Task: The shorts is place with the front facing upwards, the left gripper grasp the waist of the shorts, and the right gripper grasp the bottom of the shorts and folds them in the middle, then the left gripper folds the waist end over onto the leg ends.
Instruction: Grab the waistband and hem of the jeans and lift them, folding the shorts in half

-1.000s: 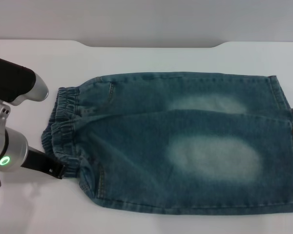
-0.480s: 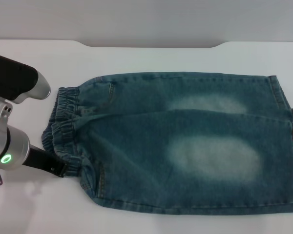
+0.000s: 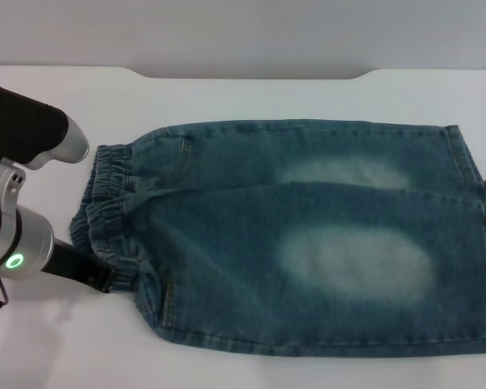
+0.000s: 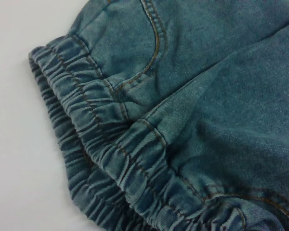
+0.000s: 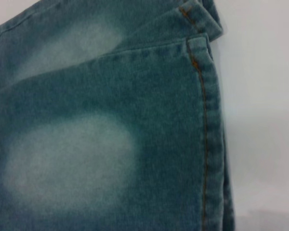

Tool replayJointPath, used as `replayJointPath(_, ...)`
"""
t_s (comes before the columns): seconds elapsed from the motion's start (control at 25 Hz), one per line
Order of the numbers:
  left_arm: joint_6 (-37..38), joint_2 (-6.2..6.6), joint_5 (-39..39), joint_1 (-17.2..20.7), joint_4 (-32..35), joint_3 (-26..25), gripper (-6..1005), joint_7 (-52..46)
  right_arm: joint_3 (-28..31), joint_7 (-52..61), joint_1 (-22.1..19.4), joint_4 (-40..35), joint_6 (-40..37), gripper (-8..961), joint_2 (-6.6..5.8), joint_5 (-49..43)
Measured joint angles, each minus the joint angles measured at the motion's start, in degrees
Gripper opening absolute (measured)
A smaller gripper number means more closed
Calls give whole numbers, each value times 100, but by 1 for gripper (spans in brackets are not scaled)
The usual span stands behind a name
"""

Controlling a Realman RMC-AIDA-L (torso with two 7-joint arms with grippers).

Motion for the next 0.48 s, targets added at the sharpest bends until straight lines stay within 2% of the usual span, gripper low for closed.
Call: replayJointPath(0.48, 15, -2, -1, -19, 0, 64, 59, -6, 1, -39, 114, -184, -20, 590, 0, 23)
